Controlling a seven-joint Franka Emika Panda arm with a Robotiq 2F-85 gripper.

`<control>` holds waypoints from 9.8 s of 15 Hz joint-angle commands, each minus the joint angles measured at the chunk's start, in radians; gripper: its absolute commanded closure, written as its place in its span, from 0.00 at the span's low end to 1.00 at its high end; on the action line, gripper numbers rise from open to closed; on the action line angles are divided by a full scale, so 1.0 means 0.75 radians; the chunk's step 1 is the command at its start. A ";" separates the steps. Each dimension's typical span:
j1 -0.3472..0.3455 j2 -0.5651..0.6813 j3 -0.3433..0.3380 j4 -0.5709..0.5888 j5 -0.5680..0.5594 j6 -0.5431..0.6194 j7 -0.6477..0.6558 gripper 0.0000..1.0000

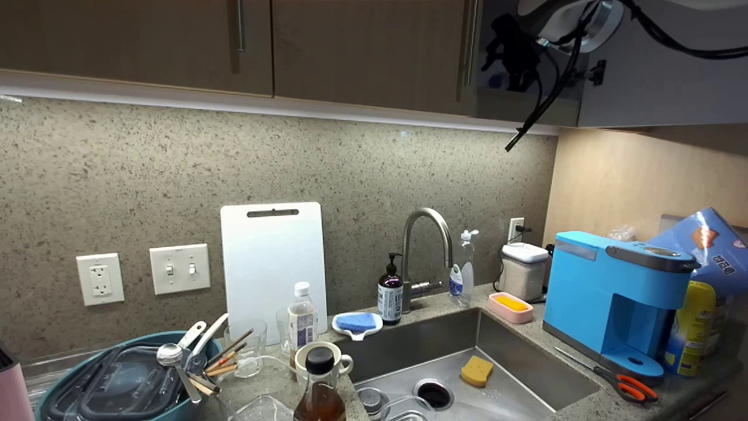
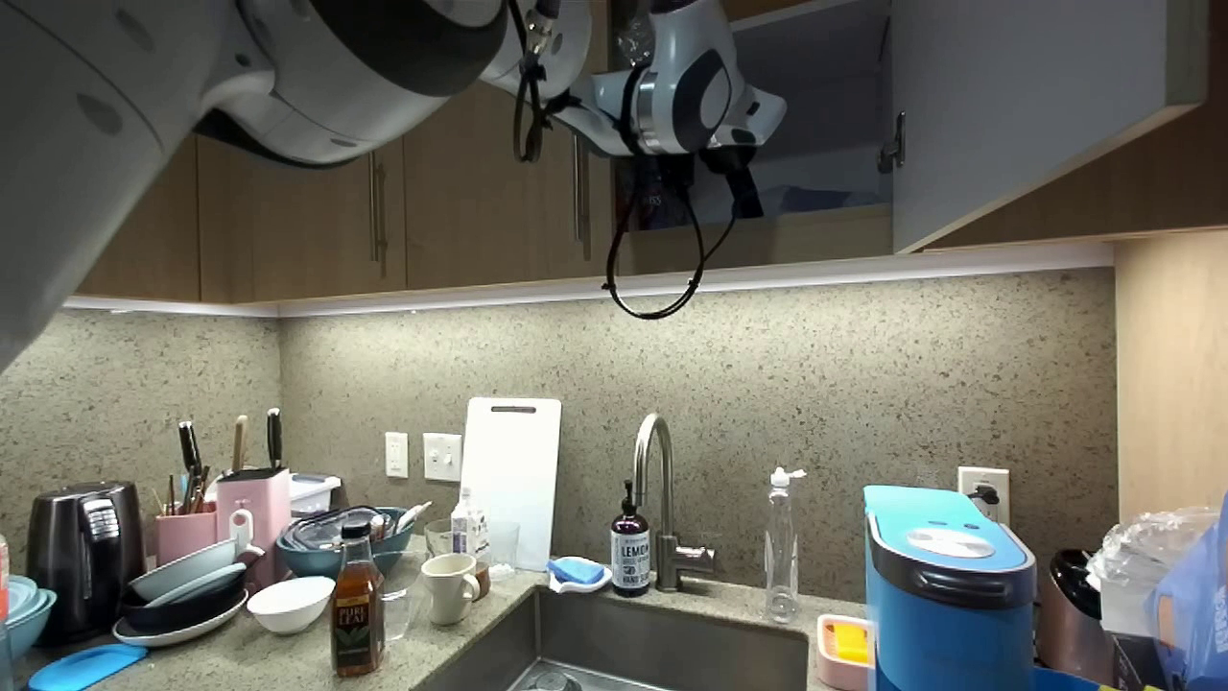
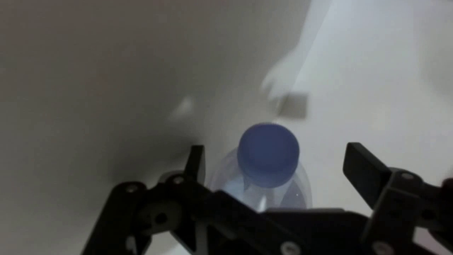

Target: Remove the water bottle from the open upper cabinet and place it on the counter in front of the sink

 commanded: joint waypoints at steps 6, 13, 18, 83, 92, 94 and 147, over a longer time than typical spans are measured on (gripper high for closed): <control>-0.087 0.089 0.090 0.147 0.074 -0.073 -0.098 0.61; -0.078 0.059 0.100 0.133 0.053 -0.065 -0.064 0.84; -0.072 -0.083 0.094 0.005 0.035 -0.085 -0.096 0.86; 0.008 -0.957 -0.032 -0.629 0.202 -1.749 -0.816 0.61; 0.009 -0.919 -0.080 -0.640 0.220 -2.032 -0.951 0.86; -0.001 -0.902 -0.098 -0.633 0.200 -2.165 -1.021 0.86; 0.068 -0.306 0.019 -0.898 -0.335 -1.915 -1.299 0.61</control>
